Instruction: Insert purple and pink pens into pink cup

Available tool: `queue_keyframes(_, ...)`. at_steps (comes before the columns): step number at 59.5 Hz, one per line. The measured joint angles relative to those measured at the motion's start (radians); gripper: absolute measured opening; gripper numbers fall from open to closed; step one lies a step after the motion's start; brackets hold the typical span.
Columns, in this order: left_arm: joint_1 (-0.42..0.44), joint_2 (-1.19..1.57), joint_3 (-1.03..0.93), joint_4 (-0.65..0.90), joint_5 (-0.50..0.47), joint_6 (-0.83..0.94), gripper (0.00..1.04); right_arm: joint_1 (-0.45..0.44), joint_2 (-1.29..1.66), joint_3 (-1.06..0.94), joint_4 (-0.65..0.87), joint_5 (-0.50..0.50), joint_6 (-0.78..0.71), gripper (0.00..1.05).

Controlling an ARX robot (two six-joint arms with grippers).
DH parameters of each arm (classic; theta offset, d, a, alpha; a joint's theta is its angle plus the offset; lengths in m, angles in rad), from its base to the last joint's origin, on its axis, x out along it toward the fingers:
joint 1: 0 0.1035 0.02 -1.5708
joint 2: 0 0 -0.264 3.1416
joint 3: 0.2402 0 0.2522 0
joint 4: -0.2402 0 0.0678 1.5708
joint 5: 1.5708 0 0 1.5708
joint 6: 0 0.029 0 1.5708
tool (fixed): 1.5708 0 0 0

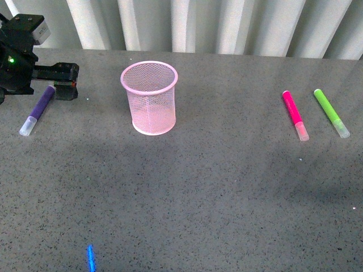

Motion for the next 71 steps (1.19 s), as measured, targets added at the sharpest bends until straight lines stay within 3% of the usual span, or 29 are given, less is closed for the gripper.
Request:
queue_keyframes(51,0.037,0.137,0.154,-0.073,0.001,0.009,0.97,0.0,0.0,0.0,0.0,0.0,0.0,0.98)
queue_keyframes(59,0.035,0.137,0.169,-0.121,0.002,0.029,0.71,0.0,0.0,0.0,0.0,0.0,0.0,0.98)
queue_keyframes(71,0.033,0.139,0.18,-0.15,0.01,0.04,0.41,0.0,0.0,0.0,0.0,0.0,0.0,0.98)
